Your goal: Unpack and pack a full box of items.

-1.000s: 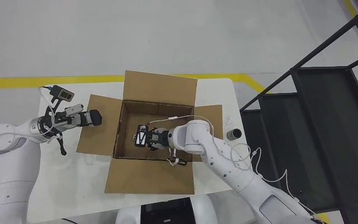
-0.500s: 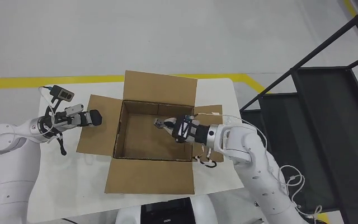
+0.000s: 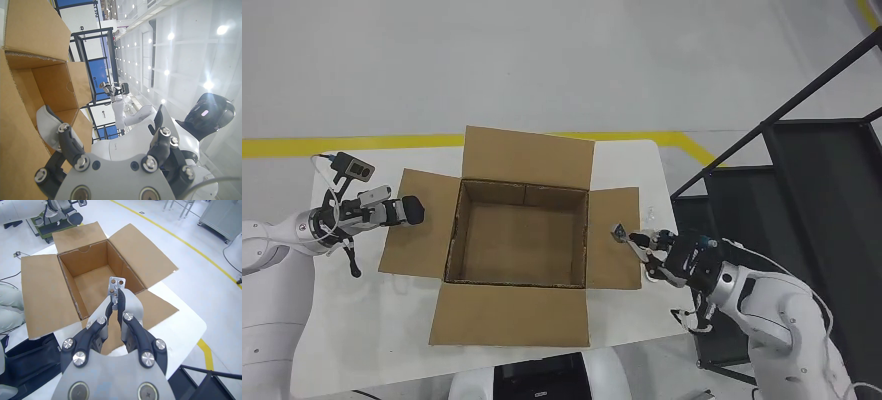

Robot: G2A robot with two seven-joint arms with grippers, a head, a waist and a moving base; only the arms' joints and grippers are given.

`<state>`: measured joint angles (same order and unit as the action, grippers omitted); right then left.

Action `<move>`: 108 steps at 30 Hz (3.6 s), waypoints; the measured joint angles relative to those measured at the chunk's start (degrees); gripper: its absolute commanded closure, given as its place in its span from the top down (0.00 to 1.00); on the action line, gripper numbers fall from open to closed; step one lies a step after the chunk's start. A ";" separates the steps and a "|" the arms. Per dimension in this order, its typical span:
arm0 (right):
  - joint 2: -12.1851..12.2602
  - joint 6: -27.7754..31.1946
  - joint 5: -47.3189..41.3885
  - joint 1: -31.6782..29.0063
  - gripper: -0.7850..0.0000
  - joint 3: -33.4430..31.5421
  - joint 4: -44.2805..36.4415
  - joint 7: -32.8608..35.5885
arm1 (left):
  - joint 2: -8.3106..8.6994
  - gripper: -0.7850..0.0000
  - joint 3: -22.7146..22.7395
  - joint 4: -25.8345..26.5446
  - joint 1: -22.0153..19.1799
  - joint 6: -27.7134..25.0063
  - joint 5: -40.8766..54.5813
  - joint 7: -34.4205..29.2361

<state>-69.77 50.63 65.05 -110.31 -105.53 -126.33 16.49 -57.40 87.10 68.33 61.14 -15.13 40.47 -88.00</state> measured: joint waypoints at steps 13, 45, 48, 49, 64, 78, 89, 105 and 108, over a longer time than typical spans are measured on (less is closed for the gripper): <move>-0.02 -0.12 0.24 -0.48 0.00 -0.25 -0.14 -0.82 | 0.00 1.00 0.00 0.00 0.00 0.00 0.00 0.00; 2.77 0.08 -1.34 -3.24 0.00 -14.05 18.34 14.54 | 0.00 1.00 0.00 0.00 0.00 0.00 0.00 0.00; 3.10 0.51 0.22 -1.58 0.00 -12.01 21.09 15.37 | 0.00 1.00 0.00 0.00 0.00 0.00 0.00 0.00; 3.19 0.81 0.81 -1.16 0.00 -11.30 21.69 15.63 | 0.00 1.00 0.00 0.00 0.00 0.00 0.00 0.00; 4.24 3.26 11.15 2.43 0.00 -0.24 28.95 16.94 | 0.00 1.00 0.00 0.00 0.00 0.00 0.00 0.00; 4.77 1.44 14.09 4.58 0.00 5.93 33.39 14.07 | 0.00 1.00 0.00 0.00 0.00 0.00 0.00 0.00; 5.37 0.24 12.49 6.40 1.00 6.96 35.51 13.84 | 0.00 1.00 0.00 0.00 0.00 0.00 0.00 0.00; 6.93 4.38 1.19 4.22 1.00 1.62 30.22 13.51 | 0.00 1.00 0.00 0.00 0.00 0.00 0.00 0.00; 7.50 6.93 -3.71 2.52 1.00 -1.42 27.70 14.16 | 0.00 1.00 0.00 0.00 0.00 0.00 0.00 0.00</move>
<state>-62.28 57.56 61.34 -107.79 -106.95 -98.63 30.65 -57.40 87.10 68.33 61.13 -15.13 40.47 -88.00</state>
